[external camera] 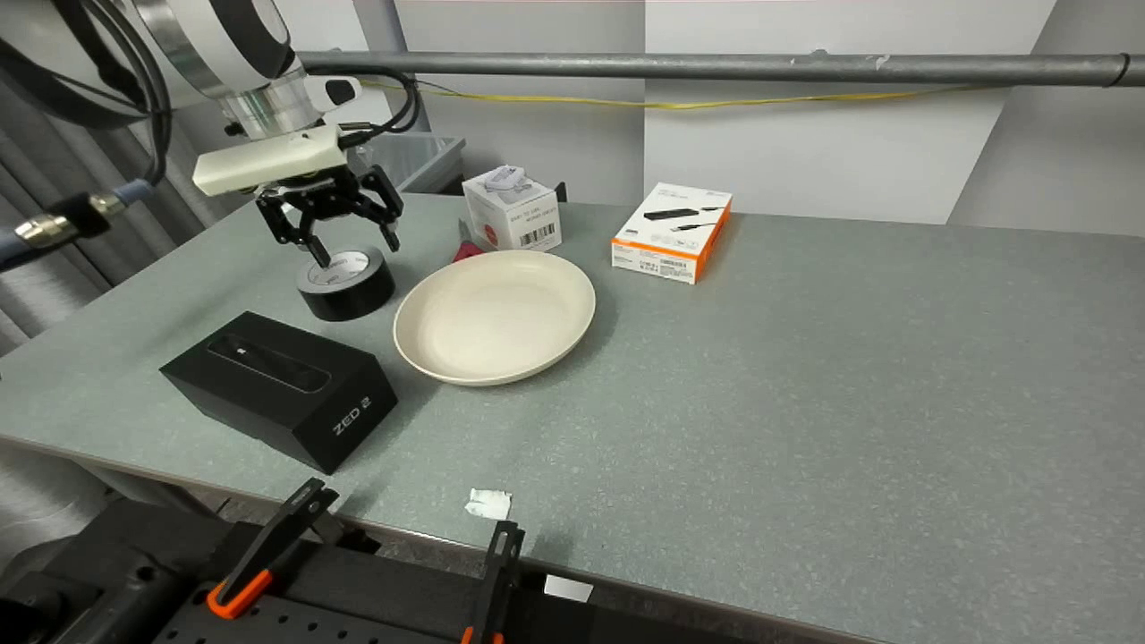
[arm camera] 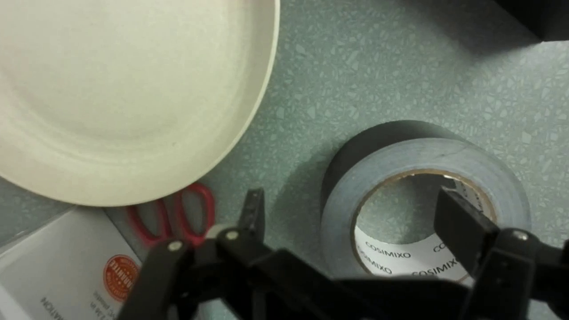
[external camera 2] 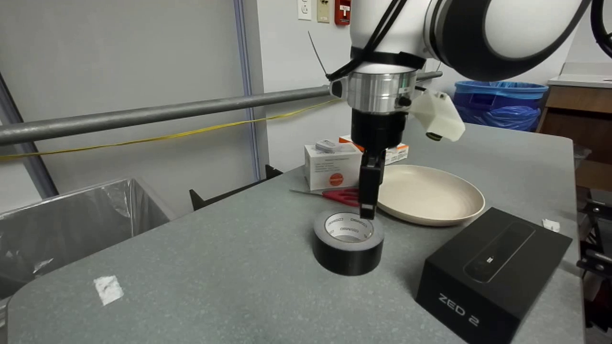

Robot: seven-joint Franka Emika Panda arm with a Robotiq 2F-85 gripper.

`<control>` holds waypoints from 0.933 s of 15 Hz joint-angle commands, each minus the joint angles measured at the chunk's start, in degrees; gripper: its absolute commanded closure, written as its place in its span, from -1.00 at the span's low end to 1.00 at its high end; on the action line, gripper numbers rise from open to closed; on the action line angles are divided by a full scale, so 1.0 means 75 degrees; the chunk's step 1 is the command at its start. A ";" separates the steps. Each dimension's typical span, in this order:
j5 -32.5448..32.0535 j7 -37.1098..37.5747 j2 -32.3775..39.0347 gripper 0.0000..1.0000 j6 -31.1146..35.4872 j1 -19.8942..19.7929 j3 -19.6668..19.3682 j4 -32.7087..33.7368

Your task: Put the black masking tape on the cream plate

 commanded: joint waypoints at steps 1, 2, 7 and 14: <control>-0.0505 0.0531 0.0669 -1.00 0.0240 0.0369 -0.0374 0.0597; -0.0540 0.0586 0.0781 -1.00 0.0242 0.0418 -0.0434 0.0695; -0.0165 0.0346 0.1343 -0.43 0.0249 0.0292 -0.0355 0.1173; 0.0122 0.0268 0.1677 0.67 0.0152 0.0216 -0.0297 0.1592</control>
